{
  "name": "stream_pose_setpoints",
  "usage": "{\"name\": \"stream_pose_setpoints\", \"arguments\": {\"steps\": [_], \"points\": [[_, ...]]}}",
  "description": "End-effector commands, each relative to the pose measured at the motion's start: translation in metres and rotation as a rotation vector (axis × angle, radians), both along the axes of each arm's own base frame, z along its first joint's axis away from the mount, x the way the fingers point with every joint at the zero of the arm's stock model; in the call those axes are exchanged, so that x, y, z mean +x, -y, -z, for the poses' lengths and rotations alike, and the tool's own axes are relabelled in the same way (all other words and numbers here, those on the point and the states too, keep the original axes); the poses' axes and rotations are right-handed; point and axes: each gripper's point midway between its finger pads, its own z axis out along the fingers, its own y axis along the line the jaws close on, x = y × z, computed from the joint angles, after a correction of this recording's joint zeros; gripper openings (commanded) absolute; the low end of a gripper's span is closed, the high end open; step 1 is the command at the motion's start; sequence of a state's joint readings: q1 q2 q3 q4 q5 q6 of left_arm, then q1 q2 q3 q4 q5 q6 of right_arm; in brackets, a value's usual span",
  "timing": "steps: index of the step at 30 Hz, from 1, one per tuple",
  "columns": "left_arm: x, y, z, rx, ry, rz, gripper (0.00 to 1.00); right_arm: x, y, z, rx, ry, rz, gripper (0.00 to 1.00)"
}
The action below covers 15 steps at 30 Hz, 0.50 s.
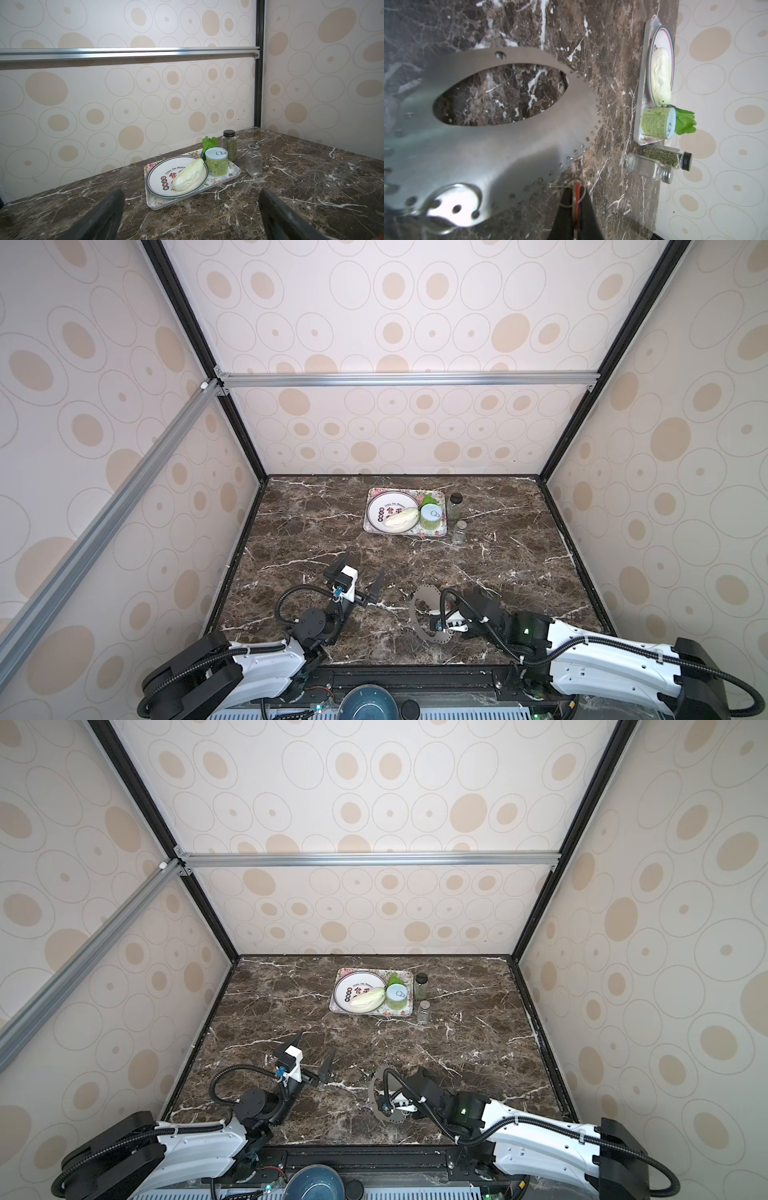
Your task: Put the keys on the keyring
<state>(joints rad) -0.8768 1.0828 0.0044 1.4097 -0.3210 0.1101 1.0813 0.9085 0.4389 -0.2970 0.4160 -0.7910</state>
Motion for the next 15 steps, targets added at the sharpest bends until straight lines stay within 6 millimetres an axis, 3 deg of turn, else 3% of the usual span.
{"name": "stream_pose_setpoints", "arguments": {"steps": [1, 9, 15], "points": [[0.001, -0.004, 0.001, 0.009, 0.005, -0.016, 1.0, 0.001, 0.001, 0.009, 0.027, -0.035, 0.049, 0.0], [0.001, -0.003, 0.0, 0.007, 0.008, -0.013, 1.0, -0.01, 0.006, 0.032, -0.01, -0.115, 0.043, 0.0], [0.001, -0.004, 0.0, 0.009, 0.007, -0.014, 1.0, -0.01, 0.016, 0.034, -0.054, -0.112, 0.068, 0.0]]}}
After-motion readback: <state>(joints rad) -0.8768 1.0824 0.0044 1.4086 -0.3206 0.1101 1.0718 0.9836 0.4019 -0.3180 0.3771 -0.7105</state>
